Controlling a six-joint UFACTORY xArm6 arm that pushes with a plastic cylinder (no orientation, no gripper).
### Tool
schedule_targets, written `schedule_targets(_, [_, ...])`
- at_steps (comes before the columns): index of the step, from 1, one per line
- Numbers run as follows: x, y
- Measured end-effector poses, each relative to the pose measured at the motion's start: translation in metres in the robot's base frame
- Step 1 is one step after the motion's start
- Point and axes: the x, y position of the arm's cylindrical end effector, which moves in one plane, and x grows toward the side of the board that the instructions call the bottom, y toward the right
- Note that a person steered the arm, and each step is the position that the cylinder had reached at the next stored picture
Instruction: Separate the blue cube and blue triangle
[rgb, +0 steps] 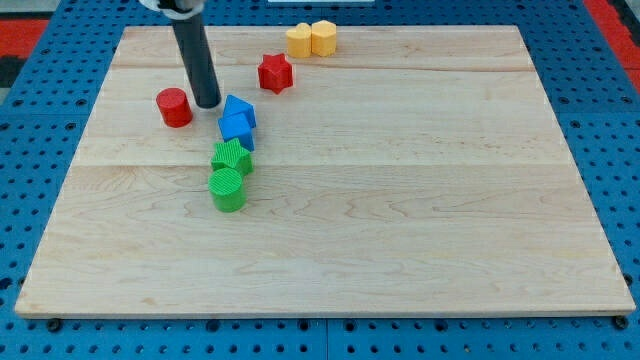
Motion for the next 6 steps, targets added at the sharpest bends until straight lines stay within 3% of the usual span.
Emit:
schedule_targets(2, [0.027,0.021])
schedule_targets(6, [0.03,0.071])
